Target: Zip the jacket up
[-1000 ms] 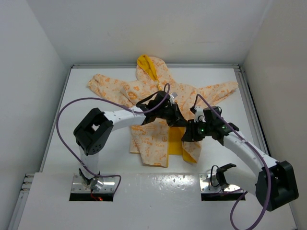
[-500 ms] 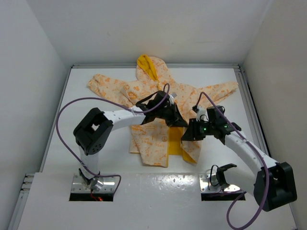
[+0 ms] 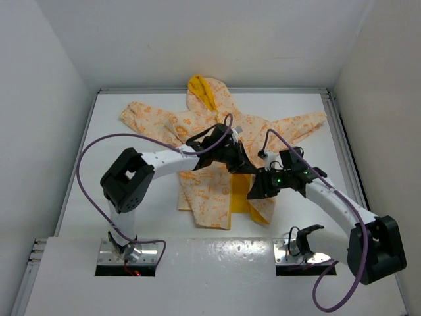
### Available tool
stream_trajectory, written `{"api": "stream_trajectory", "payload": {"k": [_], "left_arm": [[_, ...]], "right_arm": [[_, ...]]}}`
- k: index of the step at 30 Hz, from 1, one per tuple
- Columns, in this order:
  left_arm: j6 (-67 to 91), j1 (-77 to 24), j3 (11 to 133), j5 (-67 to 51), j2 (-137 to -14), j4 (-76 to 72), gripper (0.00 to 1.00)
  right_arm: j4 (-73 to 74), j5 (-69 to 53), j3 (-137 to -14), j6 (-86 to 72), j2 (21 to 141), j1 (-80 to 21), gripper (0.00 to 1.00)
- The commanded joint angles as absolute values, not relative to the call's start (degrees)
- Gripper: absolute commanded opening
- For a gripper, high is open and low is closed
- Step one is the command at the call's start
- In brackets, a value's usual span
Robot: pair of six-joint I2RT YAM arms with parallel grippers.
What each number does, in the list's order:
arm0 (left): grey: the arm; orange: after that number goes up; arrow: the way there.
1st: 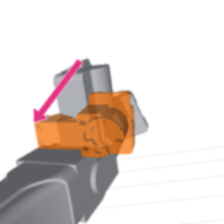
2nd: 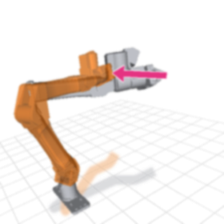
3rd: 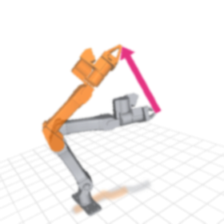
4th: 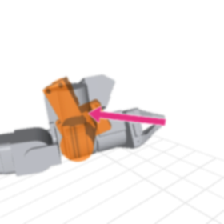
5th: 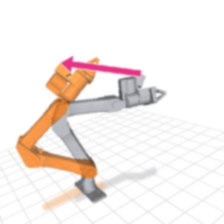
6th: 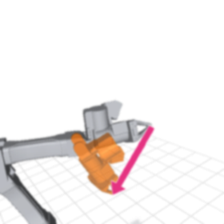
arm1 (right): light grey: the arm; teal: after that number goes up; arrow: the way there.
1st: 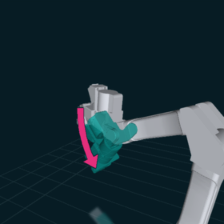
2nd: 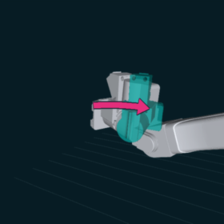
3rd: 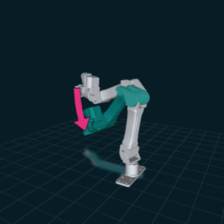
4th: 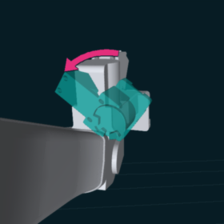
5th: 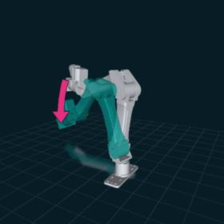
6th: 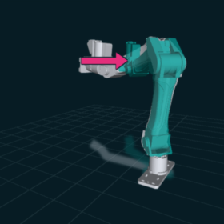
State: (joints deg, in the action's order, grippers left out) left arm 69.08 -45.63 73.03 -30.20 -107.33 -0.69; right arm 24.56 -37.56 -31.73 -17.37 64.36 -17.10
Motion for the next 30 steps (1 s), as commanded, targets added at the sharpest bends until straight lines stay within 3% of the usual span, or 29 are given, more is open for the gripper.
{"api": "stream_trajectory", "payload": {"k": [1, 7, 10, 11, 12, 13, 15, 16, 20, 22, 26, 30], "left_arm": [[68.55, -44.91, 75.59, -29.79, -103.8, -1.23, 0.0], [67.51, -45.43, 76.11, -30.32, -104.33, -1.23, 0.0], [66.8, -45.44, 76.11, -30.32, -104.33, -1.23, 0.0], [66.8, -45.44, 76.11, -30.32, -104.33, -1.23, 0.09], [65.75, -45.44, 76.11, -29.54, -103.63, -0.71, 0.45], [64.35, -44.92, 75.5, -29.53, -103.01, -0.09, 0.66], [62.41, -42.9, 75.5, -27.52, -102.22, 2.96, 0.91], [61.1, -40.72, 75.5, -26.9, -102.22, 4.47, 1.0], [52.75, -34.39, 76.19, -24.0, -99.85, 10.88, 0.98], [44.25, -33.57, 76.72, -21.29, -97.23, 14.65, 0.88], [25.62, -37.51, 77.35, -14.59, -90.47, 23.45, 0.78], [20.66, -42.18, 72.61, -14.59, -84.3, 29.44, 0.7]], "right_arm": [[24.44, -38.5, -32.52, -14.51, 64.07, -17.4, 0.29], [23.82, -37.36, -31.82, -14.15, 63.98, -17.4, 0.06], [23.12, -37.26, -31.64, -14.41, 64.34, -17.32, 0.0], [21.29, -37.87, -31.55, -14.68, 64.6, -16.97, 0.0], [20.31, -38.66, -30.68, -16.16, 64.43, -16.61, 0.0], [16.13, -41.28, -30.15, -16.87, 63.9, -15.13, 0.0], [14.17, -43.06, -28.74, -18.62, 63.02, -14.24, 0.0], [13.37, -44.28, -27.52, -18.81, 62.23, -13.63, 0.0], [7.04, -50.08, -24.88, -21.0, 59.86, -11.61, 0.0], [7.55, -51.32, -25.05, -19.87, 58.02, -10.64, 0.0], [12.46, -50.72, -26.36, -15.74, 53.54, -10.72, 0.0], [14.94, -49.32, -26.63, -12.05, 51.86, -10.37, 0.0]]}}
